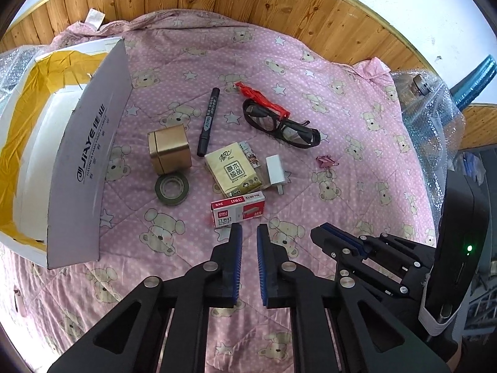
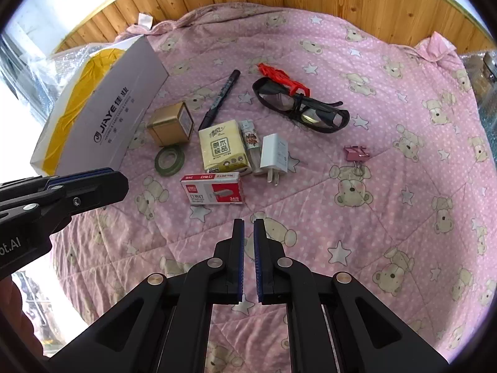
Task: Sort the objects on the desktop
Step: 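Move the right tool toward the white phone charger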
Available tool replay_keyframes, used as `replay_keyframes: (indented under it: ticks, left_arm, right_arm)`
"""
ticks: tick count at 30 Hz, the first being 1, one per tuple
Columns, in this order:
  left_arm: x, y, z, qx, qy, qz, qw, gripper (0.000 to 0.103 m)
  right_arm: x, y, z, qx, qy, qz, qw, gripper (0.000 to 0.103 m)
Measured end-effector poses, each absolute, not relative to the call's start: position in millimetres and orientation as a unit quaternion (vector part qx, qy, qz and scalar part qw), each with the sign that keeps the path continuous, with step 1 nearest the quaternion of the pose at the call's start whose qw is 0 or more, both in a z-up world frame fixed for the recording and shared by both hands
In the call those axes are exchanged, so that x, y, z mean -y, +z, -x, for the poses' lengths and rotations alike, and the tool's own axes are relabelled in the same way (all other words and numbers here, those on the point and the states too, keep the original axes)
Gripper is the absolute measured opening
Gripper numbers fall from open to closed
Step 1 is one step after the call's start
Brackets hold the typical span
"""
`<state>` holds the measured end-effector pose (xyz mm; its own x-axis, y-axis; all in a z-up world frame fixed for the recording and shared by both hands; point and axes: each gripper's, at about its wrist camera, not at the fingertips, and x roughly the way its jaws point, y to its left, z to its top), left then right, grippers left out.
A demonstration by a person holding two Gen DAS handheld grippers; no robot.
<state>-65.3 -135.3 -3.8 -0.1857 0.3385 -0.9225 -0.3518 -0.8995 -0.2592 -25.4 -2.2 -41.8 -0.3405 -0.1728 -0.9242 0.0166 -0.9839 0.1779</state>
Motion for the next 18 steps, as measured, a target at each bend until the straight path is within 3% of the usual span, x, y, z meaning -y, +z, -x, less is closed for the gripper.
replay_keyframes:
  ticks: [16,18]
  left_arm:
    - [135,-25,84,0.000,0.762,0.613,0.210,0.009]
    - [135,-28,88,0.002,0.759,0.617,0.208,0.011]
  right_arm:
    - [-5,-64,48,0.076,-0.802,-0.590,0.054,0.012]
    - [-7,-68,51,0.083,-0.800,-0.591,0.055,0.029]
